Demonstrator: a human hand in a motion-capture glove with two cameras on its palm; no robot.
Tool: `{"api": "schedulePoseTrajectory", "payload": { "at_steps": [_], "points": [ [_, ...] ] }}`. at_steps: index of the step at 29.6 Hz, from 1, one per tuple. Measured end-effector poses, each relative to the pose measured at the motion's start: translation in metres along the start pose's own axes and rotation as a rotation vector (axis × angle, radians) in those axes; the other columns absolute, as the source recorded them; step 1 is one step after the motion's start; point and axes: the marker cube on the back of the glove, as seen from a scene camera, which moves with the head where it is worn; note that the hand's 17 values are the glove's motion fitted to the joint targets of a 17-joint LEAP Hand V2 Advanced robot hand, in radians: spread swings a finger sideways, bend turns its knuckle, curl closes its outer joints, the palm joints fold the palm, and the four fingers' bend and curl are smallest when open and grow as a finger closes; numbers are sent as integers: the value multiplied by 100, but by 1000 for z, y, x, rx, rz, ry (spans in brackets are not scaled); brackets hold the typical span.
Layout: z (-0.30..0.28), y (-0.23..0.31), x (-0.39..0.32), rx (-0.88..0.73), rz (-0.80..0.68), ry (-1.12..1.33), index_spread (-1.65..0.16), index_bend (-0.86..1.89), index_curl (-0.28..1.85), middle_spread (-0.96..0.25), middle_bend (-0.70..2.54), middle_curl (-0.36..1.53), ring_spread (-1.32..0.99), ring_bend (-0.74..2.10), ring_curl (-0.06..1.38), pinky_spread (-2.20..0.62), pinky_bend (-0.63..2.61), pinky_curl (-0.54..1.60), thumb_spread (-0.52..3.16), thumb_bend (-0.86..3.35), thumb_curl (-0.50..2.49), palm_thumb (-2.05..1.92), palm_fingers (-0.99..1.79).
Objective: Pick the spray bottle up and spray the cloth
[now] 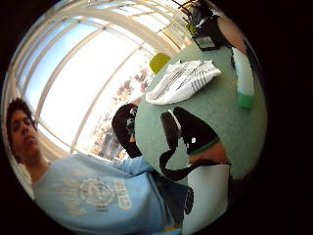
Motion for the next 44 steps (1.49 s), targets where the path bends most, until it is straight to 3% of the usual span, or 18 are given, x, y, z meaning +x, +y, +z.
{"api": "schedulePoseTrajectory", "payload": {
  "at_steps": [5, 16, 32, 44],
  "points": [
    [4, -24, 27, 137, 86, -112, -38, 8, 31, -7, 18, 34, -1, 31, 30, 21, 29, 36, 111, -3, 31, 67, 58],
    [37, -57, 71, 36, 242, -338, -39, 4, 22, -6, 23, 37, 0, 35, 32, 21, 38, 38, 105, -3, 30, 62, 49],
    [78, -94, 88, -30, 250, -544, -38, 15, 20, -6, 29, 39, 1, 31, 30, 23, 42, 38, 97, -3, 29, 54, 46],
    [93, -82, 91, 67, 251, -537, -36, 21, 29, -6, 27, 39, 0, 25, 29, 24, 29, 34, 92, -1, 31, 62, 60]
  ]
}}
